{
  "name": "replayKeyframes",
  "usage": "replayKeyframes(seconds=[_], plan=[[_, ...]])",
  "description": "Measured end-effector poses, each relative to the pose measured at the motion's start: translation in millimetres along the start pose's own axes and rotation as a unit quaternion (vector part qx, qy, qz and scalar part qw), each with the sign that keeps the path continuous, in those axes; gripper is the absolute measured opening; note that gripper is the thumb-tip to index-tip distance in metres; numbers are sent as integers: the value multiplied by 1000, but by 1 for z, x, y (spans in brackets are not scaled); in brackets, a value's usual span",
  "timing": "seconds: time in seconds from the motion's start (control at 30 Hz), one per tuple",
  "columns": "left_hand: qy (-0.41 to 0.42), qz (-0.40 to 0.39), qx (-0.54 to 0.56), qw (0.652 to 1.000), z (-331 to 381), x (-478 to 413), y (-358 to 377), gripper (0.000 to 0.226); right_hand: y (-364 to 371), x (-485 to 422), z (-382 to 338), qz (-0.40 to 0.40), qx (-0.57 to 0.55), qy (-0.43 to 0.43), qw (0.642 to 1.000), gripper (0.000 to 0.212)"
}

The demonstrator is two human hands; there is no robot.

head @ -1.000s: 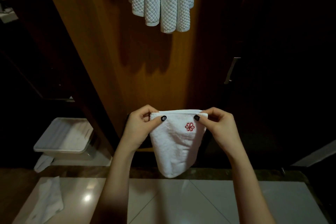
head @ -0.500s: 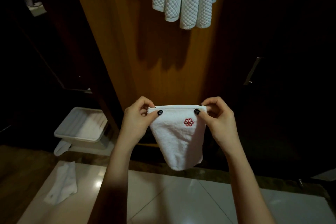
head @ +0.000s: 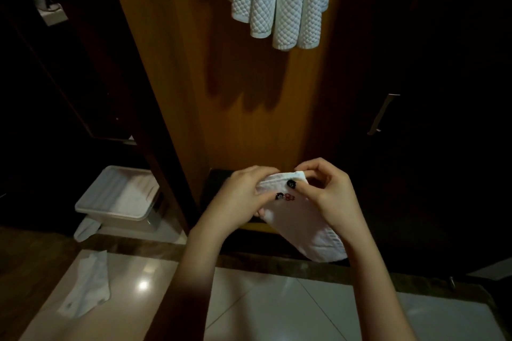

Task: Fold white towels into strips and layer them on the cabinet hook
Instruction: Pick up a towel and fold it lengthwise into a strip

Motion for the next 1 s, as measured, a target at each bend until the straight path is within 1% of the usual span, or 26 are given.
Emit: replayKeyframes(seconds=[0.07,0.1,0.23,0.3,0.37,0.47,0.53,0.63,0.7,0.77,0.83,0.93,1.0], plan=[[-1,-2,14,1000,0,-1,3,17,-3,3,2,-6,3,12,1000,24],[0,3,10,1000,-1,-1,2,13,-4,4,4,-2,5,23,1000,24],[28,20,-50,998,-2,2,-1,9,-8,10,16,41,54,82,994,19],[41,34,-73,996,0,5,-2,6,-9,12,18,52,84,90,991,16],[47,43,-85,994,2,7,-3,8,-9,14,16,43,86,81,992,12],[50,50,-93,993,4,9,-6,11,-7,15,11,14,68,62,996,14],[61,48,-93,993,4,12,-7,10,-4,17,12,3,67,70,995,12],[83,41,-61,994,6,17,-9,11,-1,21,17,9,12,107,994,10],[97,57,-42,993,8,20,-13,10,1,24,18,7,-58,148,987,12],[105,80,-19,991,9,24,-16,12,3,26,14,-2,-123,171,978,13],[102,91,22,990,10,28,-19,13,4,26,7,-10,-161,160,974,12],[109,91,82,986,14,31,-20,15,7,28,-8,-23,-185,123,975,11],[122,94,125,980,18,33,-20,20,9,29,-16,-23,-200,105,974,13]])
Point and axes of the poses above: each hand's wrist, its own x-axis away from the middle knuckle, its own y-axis out of the palm, z = x × y, the point moved 4 cm from there along -x, towards the middle knuckle, and after that the axes turned 4 degrees about z, right-handed, at the moved point
